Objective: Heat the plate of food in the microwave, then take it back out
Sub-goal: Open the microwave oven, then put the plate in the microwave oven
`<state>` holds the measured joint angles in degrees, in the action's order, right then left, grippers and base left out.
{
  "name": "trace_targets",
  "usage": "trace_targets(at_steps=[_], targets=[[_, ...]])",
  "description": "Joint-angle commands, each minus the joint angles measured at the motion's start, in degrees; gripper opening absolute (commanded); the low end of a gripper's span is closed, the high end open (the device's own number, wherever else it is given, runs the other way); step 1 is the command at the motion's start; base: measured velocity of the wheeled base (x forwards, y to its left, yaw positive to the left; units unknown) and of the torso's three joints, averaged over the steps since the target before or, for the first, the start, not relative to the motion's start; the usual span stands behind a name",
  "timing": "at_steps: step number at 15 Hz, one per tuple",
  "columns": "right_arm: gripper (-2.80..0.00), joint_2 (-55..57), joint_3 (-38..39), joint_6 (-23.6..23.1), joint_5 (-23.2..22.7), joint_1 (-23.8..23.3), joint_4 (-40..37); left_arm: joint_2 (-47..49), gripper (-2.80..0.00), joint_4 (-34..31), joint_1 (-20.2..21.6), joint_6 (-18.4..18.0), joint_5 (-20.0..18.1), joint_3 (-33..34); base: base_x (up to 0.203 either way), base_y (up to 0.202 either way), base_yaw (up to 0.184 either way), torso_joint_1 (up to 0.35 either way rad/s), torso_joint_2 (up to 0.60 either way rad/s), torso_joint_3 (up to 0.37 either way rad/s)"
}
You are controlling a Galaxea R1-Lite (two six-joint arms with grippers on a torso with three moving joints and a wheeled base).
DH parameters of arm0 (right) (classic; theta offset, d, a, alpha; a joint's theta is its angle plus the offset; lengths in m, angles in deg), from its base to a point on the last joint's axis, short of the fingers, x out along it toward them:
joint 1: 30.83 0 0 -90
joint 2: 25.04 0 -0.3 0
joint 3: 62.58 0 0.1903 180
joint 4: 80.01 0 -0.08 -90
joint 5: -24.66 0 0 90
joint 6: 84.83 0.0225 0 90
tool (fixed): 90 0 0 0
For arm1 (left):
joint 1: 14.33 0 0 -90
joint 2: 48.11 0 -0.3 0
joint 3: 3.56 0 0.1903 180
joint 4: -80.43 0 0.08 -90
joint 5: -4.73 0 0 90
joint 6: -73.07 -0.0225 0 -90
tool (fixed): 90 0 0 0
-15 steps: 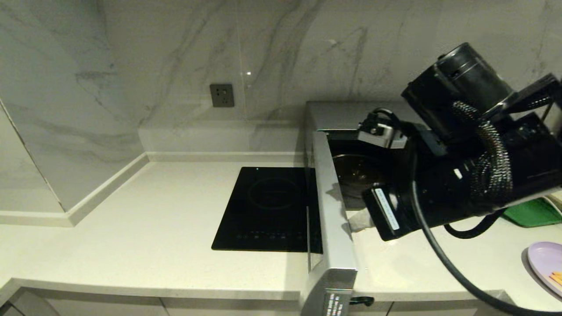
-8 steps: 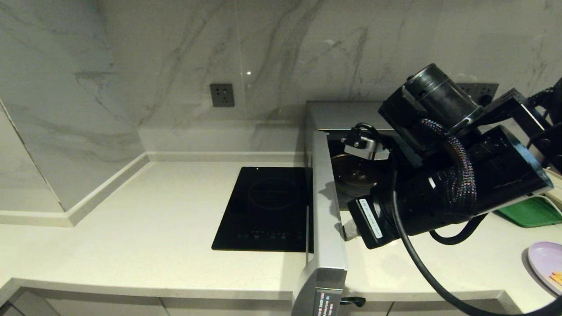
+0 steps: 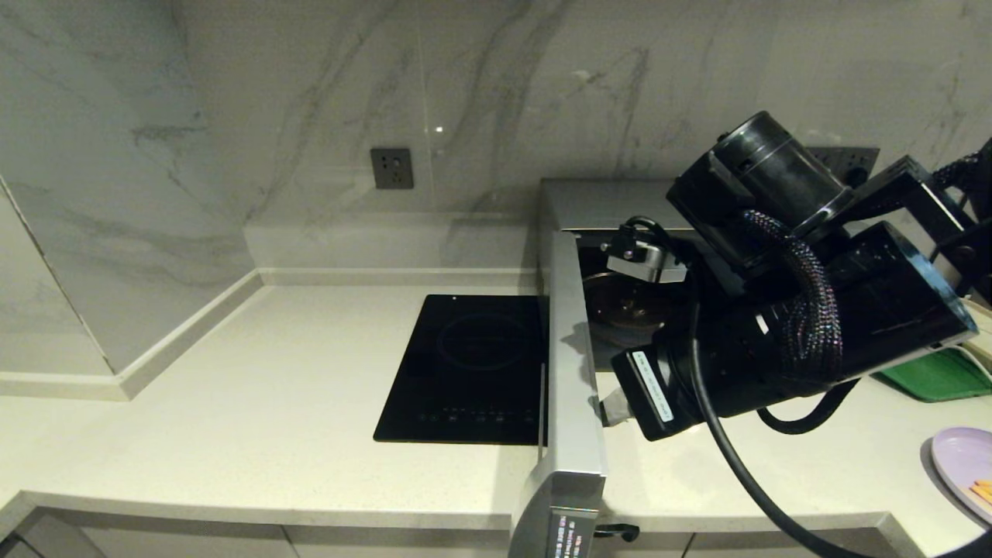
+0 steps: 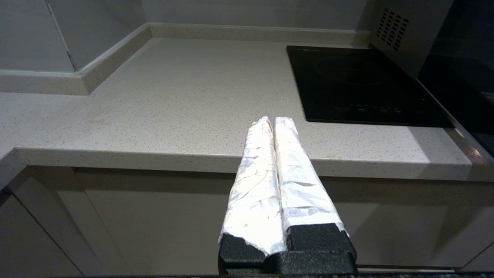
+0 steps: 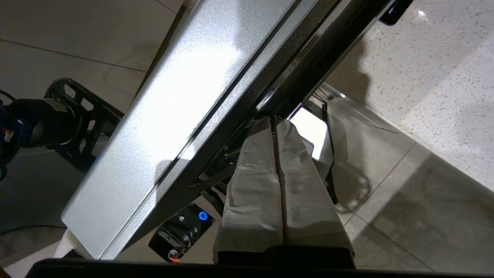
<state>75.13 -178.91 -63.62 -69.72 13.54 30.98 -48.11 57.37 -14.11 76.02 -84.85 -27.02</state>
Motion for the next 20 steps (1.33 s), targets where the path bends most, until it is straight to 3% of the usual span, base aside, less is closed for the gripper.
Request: trace_targets(at_steps=[1, 4, 6, 7, 10, 12, 13, 17, 20], targets=[[-2.80, -0.3, -0.4, 1.9, 3.6, -0.5, -0.1, -0.1, -2.80, 0.0, 0.0, 0.0, 0.0, 0.0, 0.000, 0.000, 0.000, 0.000, 0.00, 0.000], [-2.80, -1.4, -0.6, 5.7, 13.0, -6.5, -0.7, 0.0, -2.80, 0.0, 0.0, 0.0, 0.0, 0.0, 0.000, 0.000, 0.000, 0.000, 0.00, 0.000], [-2.80, -1.3, -0.7, 15.3, 28.7, -10.8, -6.7, 0.0, -2.80, 0.0, 0.0, 0.0, 0.0, 0.0, 0.000, 0.000, 0.000, 0.000, 0.00, 0.000], [-2.80, -2.0, -0.7, 20.2, 32.4, -15.5, -9.9, 0.0, -2.80, 0.0, 0.0, 0.0, 0.0, 0.0, 0.000, 0.000, 0.000, 0.000, 0.00, 0.000], [-2.80, -5.5, 1.4, 28.6, 30.7, -34.9, -12.8, 0.0, -2.80, 0.0, 0.0, 0.0, 0.0, 0.0, 0.000, 0.000, 0.000, 0.000, 0.00, 0.000], [-2.80, -7.4, 4.5, 30.2, 27.9, -48.2, -13.4, 0.0, -2.80, 0.0, 0.0, 0.0, 0.0, 0.0, 0.000, 0.000, 0.000, 0.000, 0.00, 0.000], [0.00, -7.8, 5.7, 29.5, 25.3, -55.7, -13.6, -0.1, -2.80, 0.0, 0.0, 0.0, 0.0, 0.0, 0.000, 0.000, 0.000, 0.000, 0.00, 0.000], [0.00, -5.8, 8.3, 22.2, 15.8, -82.6, -12.0, 0.0, -2.80, 0.0, 0.0, 0.0, 0.0, 0.0, 0.000, 0.000, 0.000, 0.000, 0.00, 0.000], [0.00, -1.4, 10.6, 12.0, 10.0, -97.0, -7.5, 0.0, -2.80, 0.0, 0.0, 0.0, 0.0, 0.0, 0.000, 0.000, 0.000, 0.000, 0.00, 0.000]])
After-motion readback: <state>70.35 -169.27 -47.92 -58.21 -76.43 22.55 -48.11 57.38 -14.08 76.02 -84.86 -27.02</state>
